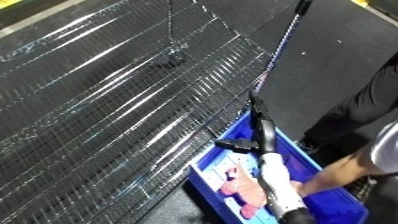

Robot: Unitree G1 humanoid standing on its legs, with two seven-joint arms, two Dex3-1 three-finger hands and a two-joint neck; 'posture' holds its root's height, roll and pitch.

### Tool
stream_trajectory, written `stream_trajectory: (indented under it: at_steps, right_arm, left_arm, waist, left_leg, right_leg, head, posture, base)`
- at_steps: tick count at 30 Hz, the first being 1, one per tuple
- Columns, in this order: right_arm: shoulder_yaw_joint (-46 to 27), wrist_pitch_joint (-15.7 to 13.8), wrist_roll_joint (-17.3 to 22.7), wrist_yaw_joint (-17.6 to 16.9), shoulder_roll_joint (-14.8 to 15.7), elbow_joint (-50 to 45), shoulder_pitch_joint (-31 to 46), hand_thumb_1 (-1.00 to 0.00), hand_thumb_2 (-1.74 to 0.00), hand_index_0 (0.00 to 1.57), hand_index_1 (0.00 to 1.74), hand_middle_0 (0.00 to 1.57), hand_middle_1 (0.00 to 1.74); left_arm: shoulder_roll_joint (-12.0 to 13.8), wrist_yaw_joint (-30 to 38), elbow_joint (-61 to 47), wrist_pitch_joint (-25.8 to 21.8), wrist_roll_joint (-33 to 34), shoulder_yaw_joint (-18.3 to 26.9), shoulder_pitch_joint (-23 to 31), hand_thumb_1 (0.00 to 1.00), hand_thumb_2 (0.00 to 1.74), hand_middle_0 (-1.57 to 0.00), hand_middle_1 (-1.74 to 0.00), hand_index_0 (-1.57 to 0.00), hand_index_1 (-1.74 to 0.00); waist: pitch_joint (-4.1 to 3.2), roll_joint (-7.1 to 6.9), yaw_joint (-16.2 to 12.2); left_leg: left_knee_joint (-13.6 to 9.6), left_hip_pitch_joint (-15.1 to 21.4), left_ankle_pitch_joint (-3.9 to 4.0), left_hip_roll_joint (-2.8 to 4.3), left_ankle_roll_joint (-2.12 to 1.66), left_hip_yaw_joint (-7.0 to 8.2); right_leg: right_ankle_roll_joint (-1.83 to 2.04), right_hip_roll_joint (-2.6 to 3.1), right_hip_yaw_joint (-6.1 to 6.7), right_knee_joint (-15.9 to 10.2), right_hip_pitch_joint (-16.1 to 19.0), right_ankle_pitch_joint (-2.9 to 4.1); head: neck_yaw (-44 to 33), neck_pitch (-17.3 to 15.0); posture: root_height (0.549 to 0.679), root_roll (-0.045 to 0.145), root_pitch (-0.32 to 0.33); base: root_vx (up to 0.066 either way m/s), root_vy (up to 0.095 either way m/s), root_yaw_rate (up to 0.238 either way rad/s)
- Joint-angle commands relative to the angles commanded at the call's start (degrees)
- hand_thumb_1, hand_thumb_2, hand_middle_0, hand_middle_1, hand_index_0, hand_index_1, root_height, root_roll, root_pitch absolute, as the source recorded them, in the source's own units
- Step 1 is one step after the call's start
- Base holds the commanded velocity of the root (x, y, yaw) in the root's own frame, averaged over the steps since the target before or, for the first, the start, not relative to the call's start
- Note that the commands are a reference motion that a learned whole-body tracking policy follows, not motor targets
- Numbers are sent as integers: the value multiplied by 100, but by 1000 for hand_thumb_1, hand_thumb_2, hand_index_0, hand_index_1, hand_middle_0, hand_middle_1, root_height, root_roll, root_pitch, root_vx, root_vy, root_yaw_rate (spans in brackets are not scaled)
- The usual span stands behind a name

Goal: Pick up the object and place it into the box

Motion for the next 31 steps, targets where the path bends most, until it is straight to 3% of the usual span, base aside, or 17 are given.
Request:
stream_trajectory:
  at_steps: [11,21,31]
  right_arm:
    - [913,308,-749,283,251,-1227,-124,0,0,0,0,0,0]
    - [1735,362,-804,424,462,-1483,-464,0,0,0,0,0,0]
    - [2092,374,-778,489,451,-1487,-635,0,0,0,0,0,0]
  left_arm:
    - [-64,158,-126,121,188,210,10,1000,1740,-1570,-1740,-1570,-1740]
    - [-7,196,-235,119,333,39,-248,1000,1740,-1570,-1740,-1570,-1740]
    - [-50,304,-386,96,334,39,-394,1000,1740,-1570,-1740,-1570,-1740]
  waist:
    - [2,-172,374]
    - [-17,-250,690]
    - [-14,-374,920]
  left_leg:
    - [-35,-89,102,-16,6,-168]
    - [12,-127,74,-75,36,-309]
    - [-18,-120,54,-98,72,-409]
  right_leg:
    - [6,14,-89,55,29,-47]
    - [21,-42,-193,127,81,-79]
    - [33,-56,-290,123,142,-102]
  head:
    - [-2032,35]
    - [-3528,-80]
    - [-3996,100]
  posture:
    - [638,69,-182]
    - [637,64,-187]
    - [638,57,-182]
  base:
    - [-1,-7,98]
    - [11,21,79]
    - [17,12,49]
